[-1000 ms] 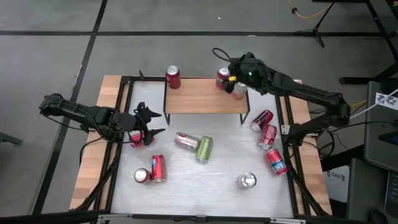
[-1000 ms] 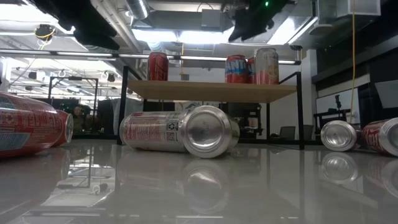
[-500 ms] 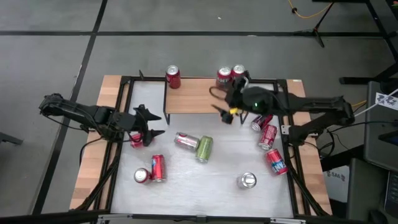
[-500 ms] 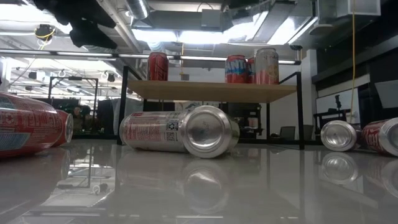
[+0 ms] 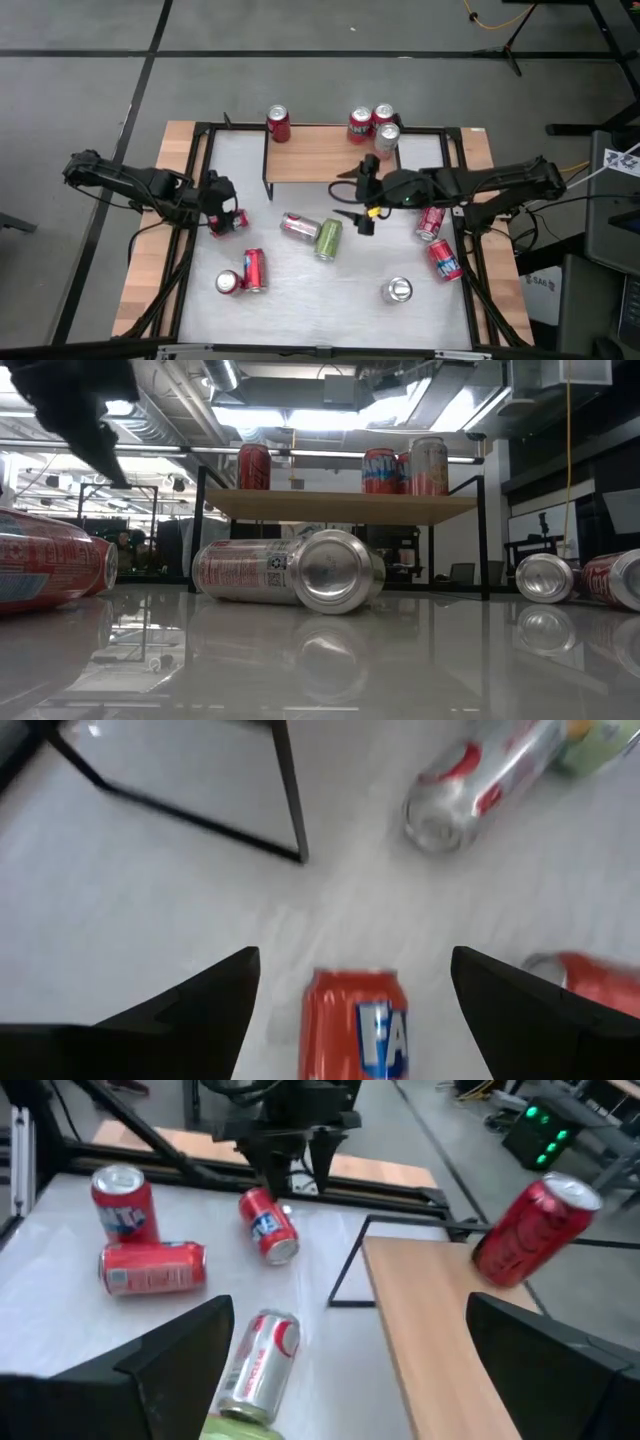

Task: Place canned beverage on shelf
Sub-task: Put the orange soda can on the shelf aligned with the other orange soda can

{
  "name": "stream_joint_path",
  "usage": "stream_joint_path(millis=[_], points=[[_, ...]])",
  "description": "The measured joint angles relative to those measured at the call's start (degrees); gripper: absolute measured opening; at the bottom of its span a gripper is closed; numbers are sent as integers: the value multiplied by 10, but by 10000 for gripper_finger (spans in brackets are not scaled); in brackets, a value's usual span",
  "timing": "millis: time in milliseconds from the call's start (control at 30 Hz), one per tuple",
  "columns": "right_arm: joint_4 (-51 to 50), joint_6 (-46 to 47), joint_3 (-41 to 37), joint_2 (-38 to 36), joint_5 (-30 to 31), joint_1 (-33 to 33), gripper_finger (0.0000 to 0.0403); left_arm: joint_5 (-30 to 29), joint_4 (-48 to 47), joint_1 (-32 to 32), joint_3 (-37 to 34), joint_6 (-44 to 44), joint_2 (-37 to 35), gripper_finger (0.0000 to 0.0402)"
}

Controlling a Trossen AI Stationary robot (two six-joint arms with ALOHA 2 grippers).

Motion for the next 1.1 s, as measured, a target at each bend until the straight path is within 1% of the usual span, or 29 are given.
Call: stream_joint_path(millis=[100,300,467,667,900,1100], points=[[2,1,0,14,-1,4,390,27,-1,0,-22,-11,0,320],[2,26,0,42,-27,3,390,81,6,0,-79,-37,1,320],[3,28,0,63,-27,2,390,115,40,0,-116,-35,1,320],[4,41,0,83,-27,2,390,123,74,0,-146,-36,2,320],[7,41,0,90,-43,2,390,152,120,0,-177,-50,28,320],[6,41,0,90,-50,2,390,154,147,0,-183,-65,48,317]])
